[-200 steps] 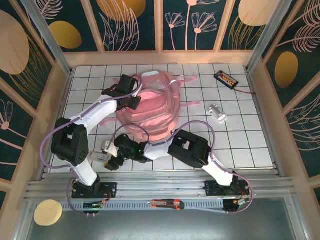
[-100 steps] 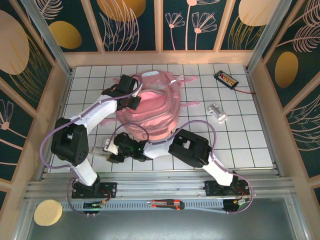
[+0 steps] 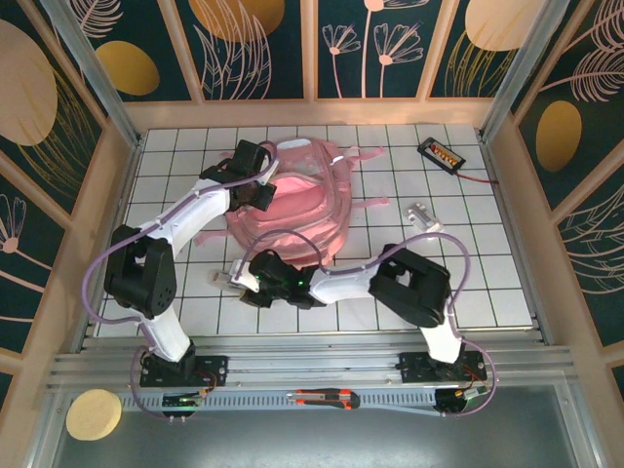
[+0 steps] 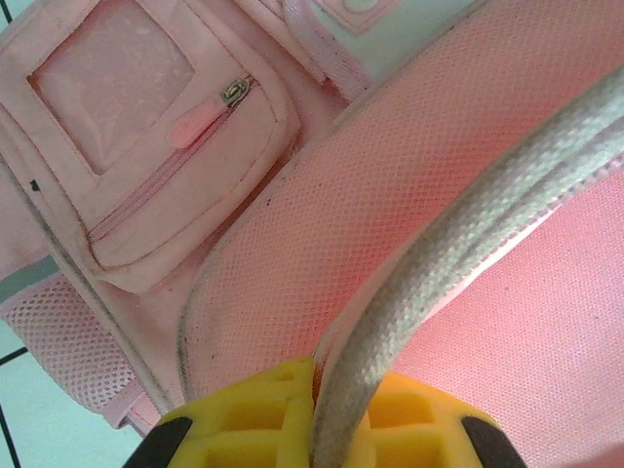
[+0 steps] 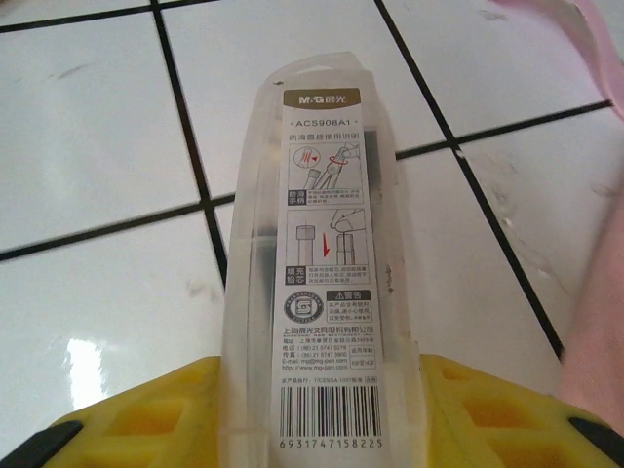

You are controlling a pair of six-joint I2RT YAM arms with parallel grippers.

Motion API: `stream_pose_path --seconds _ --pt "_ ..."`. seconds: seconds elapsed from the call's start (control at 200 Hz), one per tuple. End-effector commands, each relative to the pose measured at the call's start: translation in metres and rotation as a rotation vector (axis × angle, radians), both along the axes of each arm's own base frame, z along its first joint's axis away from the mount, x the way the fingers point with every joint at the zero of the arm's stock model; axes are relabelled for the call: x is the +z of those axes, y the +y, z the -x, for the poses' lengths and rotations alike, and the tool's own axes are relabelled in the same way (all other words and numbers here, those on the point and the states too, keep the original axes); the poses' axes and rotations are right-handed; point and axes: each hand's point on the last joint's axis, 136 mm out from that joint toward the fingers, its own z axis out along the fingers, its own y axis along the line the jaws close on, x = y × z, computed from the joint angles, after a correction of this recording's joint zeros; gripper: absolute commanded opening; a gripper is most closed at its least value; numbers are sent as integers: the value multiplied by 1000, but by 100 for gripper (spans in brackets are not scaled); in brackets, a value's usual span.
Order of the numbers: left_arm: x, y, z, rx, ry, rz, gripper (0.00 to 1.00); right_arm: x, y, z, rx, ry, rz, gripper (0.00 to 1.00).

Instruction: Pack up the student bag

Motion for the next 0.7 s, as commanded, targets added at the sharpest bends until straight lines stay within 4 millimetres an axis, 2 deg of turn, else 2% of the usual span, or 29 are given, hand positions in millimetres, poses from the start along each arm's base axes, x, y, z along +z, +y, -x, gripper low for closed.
stream_pose_path --seconds 0.0,0.195,0.33,0.435,0.45,0.555,0.696 --pt "11 -3 -13 30 -11 46 0 38 -18 2 -26 -31 -30 36" --pt "29 -13 -12 38 -19 133 0 78 -52 6 -110 -20 -54 36" --pt "48 -17 -9 36 -46 187 0 98 -79 -3 -195 -12 -51 36" --pt "51 -22 -5 38 -38 227 0 107 -104 -21 -287 25 -56 36" --pt "63 -22 -3 35 -62 245 0 108 -107 -24 -298 31 -56 36" --pt "76 -26 3 36 -89 292 0 116 -132 -52 -399 76 -83 37" --pt "87 -37 10 17 -108 346 0 115 -163 -90 -510 132 -61 37"
